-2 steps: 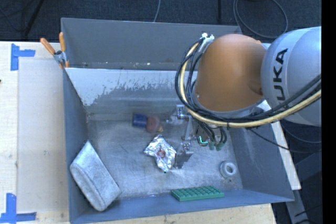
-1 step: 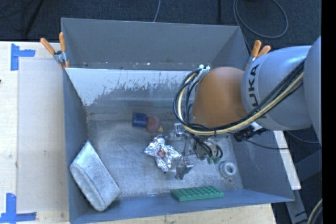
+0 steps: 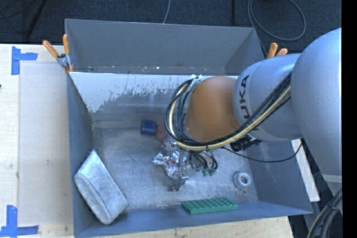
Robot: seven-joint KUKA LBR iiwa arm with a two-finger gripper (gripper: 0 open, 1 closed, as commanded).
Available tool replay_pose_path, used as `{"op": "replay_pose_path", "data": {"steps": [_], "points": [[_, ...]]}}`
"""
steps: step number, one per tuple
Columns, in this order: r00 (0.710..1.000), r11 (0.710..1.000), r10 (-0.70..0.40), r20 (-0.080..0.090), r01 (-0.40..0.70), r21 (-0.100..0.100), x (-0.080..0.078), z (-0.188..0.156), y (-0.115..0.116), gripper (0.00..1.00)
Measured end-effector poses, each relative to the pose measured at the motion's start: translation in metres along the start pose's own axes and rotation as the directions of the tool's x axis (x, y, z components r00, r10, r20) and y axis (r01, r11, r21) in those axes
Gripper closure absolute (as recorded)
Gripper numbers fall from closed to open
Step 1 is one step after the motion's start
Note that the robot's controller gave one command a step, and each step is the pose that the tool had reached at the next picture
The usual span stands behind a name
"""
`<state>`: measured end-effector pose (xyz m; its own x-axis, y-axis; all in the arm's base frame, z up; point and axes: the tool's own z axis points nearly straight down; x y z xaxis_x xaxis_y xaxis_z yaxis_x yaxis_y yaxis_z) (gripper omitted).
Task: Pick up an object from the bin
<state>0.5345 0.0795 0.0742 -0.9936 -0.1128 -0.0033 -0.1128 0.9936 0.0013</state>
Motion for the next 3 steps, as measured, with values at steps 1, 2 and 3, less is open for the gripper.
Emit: {"op": "replay_pose_path", "data": {"steps": [1, 2, 3], "points": [[1.000, 1.000, 0.005, 0.005, -0.005, 0.000, -0.002, -0.003, -0.002, 1.00], [0.986, 0.986, 0.164, 0.003, -0.164, -0.002, -0.001, -0.001, -0.002, 1.00], [0.967, 0.967, -0.256, 0.002, 0.256, 0.002, -0.007, -0.154, -0.013, 1.00]]}}
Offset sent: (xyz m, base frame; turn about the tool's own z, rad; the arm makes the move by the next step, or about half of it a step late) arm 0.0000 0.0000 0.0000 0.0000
